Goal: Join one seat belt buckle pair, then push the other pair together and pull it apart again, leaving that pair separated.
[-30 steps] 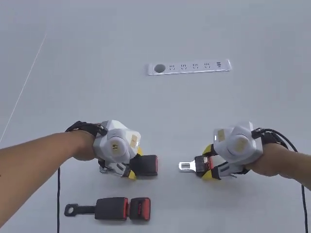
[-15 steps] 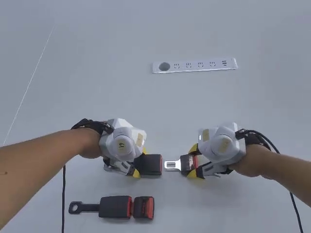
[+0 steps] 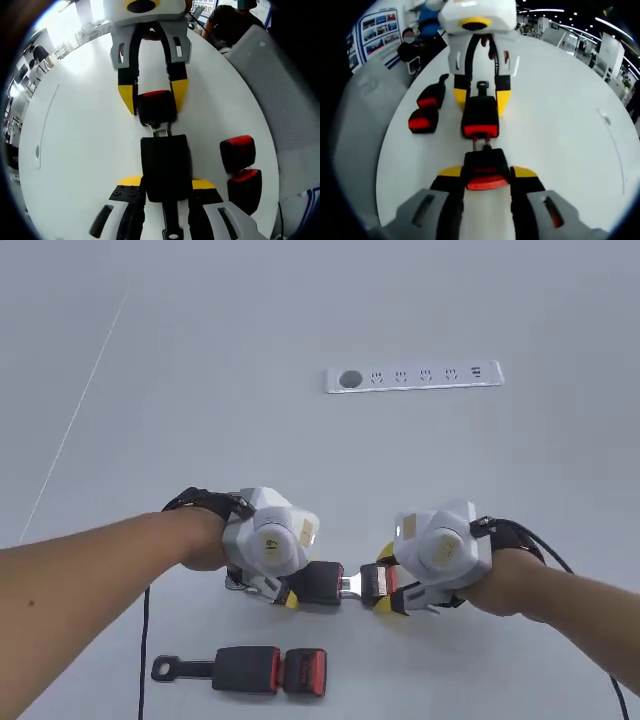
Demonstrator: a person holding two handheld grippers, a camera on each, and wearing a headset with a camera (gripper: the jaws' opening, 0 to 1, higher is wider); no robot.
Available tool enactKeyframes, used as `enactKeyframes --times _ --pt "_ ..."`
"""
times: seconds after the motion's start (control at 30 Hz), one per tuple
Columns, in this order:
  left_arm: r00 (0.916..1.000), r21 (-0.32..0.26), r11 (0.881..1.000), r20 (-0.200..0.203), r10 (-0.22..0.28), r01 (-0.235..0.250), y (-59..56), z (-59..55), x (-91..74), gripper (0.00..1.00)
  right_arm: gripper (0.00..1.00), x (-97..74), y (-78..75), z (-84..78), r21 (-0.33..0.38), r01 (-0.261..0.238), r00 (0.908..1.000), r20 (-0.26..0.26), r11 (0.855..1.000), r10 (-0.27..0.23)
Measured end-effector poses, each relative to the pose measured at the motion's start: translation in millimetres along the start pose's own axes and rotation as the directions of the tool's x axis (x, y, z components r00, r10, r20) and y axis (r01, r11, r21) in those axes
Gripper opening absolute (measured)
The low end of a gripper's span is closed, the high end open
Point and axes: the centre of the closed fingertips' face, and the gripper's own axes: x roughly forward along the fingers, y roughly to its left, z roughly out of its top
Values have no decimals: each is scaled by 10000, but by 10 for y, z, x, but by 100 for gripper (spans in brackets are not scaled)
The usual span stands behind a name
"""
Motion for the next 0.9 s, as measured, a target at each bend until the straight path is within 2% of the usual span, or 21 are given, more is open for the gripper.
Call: enactKeyframes --times 0.17,0.37,0.47,0.57,0.7,0.9 --pt "10000 -203 9998 50 25 -24 10 -1 0 33 35 4 6 -6 151 72 10000 -33 9999 -72" --pt "9999 -467 9988 115 123 -117 10 11 -3 33 35 24 21 17 547 314 9993 169 9980 -324" --pt "9998 -567 9982 124 182 -175 12 11 2 33 35 64 44 80 806 453 9984 309 9957 -480" --pt "9998 -572 9982 82 208 -203 9 14 2 33 35 102 35 117 813 556 9982 161 9951 -571" --pt "9995 -823 9962 140 297 -284 1 22 -4 32 35 121 35 133 999 829 9960 247 9915 -857" --pt "9995 -727 9969 16 300 -298 1 15 3 33 35 139 27 160 1262 1196 9925 120 9848 -1220"
